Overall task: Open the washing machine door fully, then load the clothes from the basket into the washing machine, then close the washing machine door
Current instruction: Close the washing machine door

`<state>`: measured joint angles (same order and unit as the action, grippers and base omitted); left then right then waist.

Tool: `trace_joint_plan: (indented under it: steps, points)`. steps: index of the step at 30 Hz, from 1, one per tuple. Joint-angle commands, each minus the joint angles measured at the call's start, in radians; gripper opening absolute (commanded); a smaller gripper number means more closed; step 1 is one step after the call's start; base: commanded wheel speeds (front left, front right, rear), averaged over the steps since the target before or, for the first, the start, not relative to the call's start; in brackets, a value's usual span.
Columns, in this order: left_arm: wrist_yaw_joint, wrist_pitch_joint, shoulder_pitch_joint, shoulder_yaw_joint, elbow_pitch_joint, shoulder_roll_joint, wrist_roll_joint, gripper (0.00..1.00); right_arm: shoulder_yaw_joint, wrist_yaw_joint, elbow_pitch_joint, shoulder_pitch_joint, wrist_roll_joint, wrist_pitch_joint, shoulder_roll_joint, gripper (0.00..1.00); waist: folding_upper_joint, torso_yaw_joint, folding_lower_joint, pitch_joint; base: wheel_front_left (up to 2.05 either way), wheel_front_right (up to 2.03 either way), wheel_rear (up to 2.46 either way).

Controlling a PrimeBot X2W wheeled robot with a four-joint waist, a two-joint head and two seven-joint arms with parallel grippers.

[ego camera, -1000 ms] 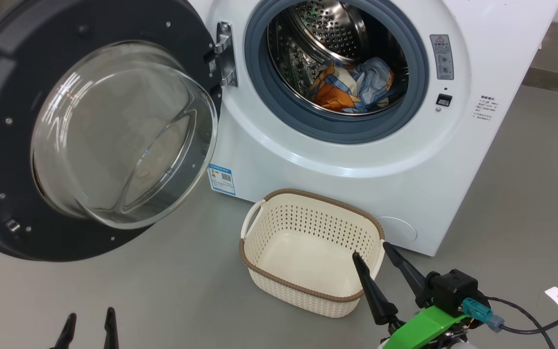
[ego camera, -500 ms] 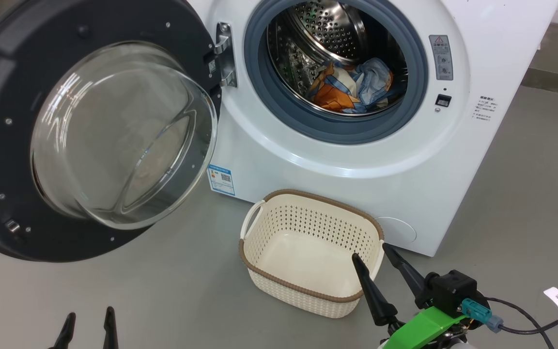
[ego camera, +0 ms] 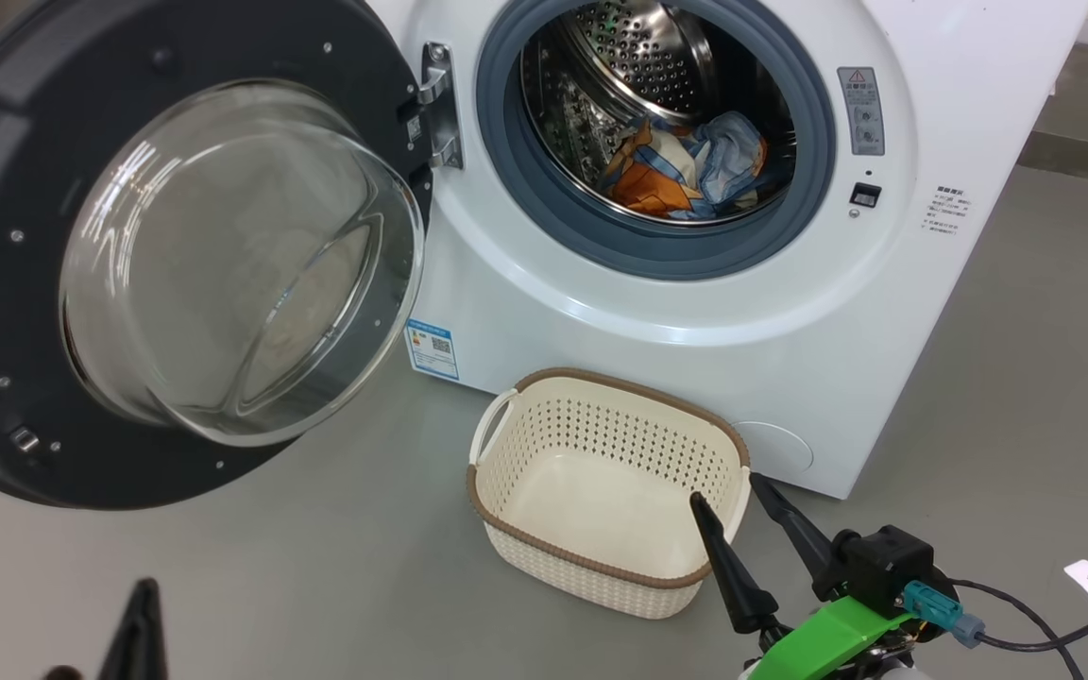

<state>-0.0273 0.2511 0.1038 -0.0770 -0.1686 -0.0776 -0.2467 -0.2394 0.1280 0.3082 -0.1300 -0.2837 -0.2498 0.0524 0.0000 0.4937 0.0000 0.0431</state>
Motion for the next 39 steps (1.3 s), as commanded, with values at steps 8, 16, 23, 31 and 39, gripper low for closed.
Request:
trace_joint_plan:
  steps: [8,16,23,31,39]
  points:
    - [-0.023,0.011,-0.090,-0.218,0.148,-0.068,-0.089,0.00,-0.019,0.003,-0.032,0.019,0.033,-0.012,-0.002,1.00,0.0000,0.008,0.0000,-0.027,0.00,0.00,0.00]
    - [-0.044,-0.060,-0.266,-0.378,0.114,-0.228,-0.250,0.00,0.014,0.003,-0.051,0.041,0.096,-0.012,0.014,1.00,0.0000,-0.002,0.0000,-0.076,0.00,0.00,0.00]
    - [-0.056,-0.156,-0.494,-0.509,-0.129,-0.397,-0.430,0.00,0.017,0.003,-0.069,0.051,0.122,-0.012,0.049,1.00,0.0000,-0.050,0.0000,-0.116,0.00,0.00,0.00]
    - [-0.068,-0.228,-0.706,-0.597,-0.461,-0.546,-0.581,0.00,0.021,0.003,-0.084,0.036,0.130,-0.010,0.093,1.00,0.0000,-0.129,0.0000,-0.172,0.00,0.00,0.00]
    - [-0.049,-0.308,-0.814,-0.720,-0.767,-0.679,-0.709,0.00,0.017,0.003,-0.096,0.025,0.130,-0.008,0.095,1.00,0.0000,-0.211,0.0000,-0.185,0.00,0.00,0.00]
